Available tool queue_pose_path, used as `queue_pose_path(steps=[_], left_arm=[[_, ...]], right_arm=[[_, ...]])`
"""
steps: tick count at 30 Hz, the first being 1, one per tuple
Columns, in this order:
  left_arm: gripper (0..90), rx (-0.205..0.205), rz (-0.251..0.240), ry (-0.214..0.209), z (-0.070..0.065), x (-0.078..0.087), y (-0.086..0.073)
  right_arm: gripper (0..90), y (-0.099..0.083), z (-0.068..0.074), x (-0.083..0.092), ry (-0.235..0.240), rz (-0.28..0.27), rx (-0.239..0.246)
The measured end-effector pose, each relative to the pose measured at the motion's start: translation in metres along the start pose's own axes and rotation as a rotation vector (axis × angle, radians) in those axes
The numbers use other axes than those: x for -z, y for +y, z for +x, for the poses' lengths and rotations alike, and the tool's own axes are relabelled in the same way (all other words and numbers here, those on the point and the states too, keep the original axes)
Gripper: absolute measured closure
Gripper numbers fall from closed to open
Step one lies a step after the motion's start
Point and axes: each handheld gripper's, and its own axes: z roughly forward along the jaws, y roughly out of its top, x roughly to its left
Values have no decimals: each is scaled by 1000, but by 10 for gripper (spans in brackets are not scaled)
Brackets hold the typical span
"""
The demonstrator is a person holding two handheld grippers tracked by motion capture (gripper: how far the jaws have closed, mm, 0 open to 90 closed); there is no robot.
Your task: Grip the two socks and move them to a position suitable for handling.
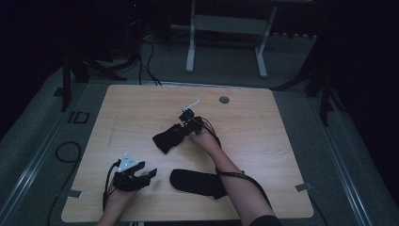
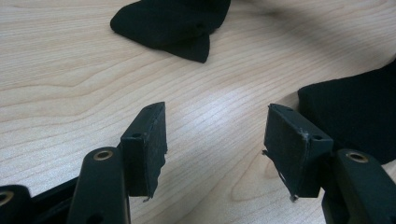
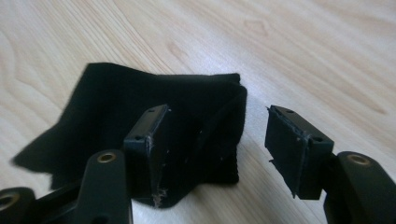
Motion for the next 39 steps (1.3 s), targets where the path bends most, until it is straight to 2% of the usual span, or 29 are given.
queue_pose_path(steps=[2,4,5,7,9,12,15,19,21,23,28,30,34,39], left_arm=[[395,4,-2,-1,0,0,0],[395,11,-3,-3,1,0,0],[395,16,-4,-7,2,0,0],[396,18,-5,-7,2,0,0],[396,19,-6,-8,2,0,0],[395,21,-8,-6,2,0,1],[395,14,-5,-4,2,-1,1],[395,9,-5,-1,1,-2,0],[396,5,-1,0,0,-3,0],[395,4,-5,1,-1,-3,1],[395,2,-13,3,-4,-4,2],[395,3,-15,2,-5,-4,3],[395,-7,-18,1,-8,-4,3],[395,-9,-25,0,-12,-4,4]], right_arm=[[407,-2,2,-7,-9,24,13],[439,-5,6,-13,-32,59,53],[480,-7,8,-14,-38,55,68],[593,-8,9,-13,-20,47,62],[752,-10,12,-12,4,36,59],[802,-12,18,-12,-14,25,56],[810,-12,22,-7,-13,23,54],[811,-18,18,15,16,-55,12],[811,-23,15,28,15,-90,-19],[811,-29,12,42,8,-128,-47],[811,-52,2,76,-42,-194,-90],[810,-63,-5,89,-45,-215,-130],[810,-88,-18,108,-89,-236,-193],[805,-124,-33,120,-140,-225,-284]])
